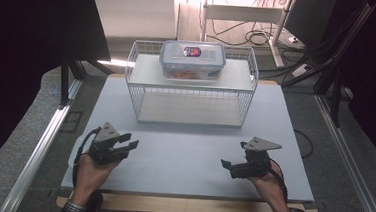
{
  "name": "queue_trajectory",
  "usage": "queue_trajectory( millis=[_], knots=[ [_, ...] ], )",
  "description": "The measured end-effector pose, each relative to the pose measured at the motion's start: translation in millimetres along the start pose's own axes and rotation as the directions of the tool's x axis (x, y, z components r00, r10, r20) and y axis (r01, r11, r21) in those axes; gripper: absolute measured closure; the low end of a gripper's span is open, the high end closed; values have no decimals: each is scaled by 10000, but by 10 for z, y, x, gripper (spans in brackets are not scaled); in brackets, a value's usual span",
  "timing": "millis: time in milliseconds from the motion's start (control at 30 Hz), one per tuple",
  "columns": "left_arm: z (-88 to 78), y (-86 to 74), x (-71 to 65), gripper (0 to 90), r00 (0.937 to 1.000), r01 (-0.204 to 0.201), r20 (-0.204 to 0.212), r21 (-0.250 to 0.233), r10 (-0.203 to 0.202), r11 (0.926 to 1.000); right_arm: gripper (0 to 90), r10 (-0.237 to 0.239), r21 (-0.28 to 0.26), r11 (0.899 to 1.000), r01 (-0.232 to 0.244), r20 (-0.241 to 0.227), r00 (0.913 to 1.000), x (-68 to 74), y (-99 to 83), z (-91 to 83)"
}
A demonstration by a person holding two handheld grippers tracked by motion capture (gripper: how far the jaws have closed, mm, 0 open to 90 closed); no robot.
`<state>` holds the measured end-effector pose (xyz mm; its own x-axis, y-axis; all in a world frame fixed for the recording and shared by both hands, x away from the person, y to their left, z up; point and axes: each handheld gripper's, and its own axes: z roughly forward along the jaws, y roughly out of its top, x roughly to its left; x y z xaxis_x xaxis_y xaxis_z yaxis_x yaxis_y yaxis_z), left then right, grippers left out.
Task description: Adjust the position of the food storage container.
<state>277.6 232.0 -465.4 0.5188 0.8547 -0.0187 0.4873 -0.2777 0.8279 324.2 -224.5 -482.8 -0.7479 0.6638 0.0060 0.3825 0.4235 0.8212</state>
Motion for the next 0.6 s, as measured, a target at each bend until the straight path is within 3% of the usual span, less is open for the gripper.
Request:
queue_trajectory(
  millis=[100,233,333,500,567,600],
  knots=[
    [-90,-47,167,760,9971,440,-619,-20,-440,9990,29,-56,74,10000,56,-4,10000,6,-5,15],
    [-198,-147,386,865,9866,1095,-1215,5,-1086,9940,33,-94,165,9998,94,8,10000,6,-11,27],
    [-315,-259,515,900,9774,1239,-1735,87,-1206,9923,34,-88,178,9998,88,-1,10000,2,-13,27],
    [-415,-366,604,900,9691,1345,-2082,-19,-1319,9909,35,-210,248,9995,212,-94,9997,13,-14,34],
    [-477,-422,657,900,9588,1400,-2490,-59,-1371,9901,35,-325,309,9990,327,-68,9994,27,-12,42],
    [-477,-422,657,900,9588,1400,-2490,-59,-1371,9901,35,-325,309,9990,327,-68,9994,27,-12,42]
  ],
)
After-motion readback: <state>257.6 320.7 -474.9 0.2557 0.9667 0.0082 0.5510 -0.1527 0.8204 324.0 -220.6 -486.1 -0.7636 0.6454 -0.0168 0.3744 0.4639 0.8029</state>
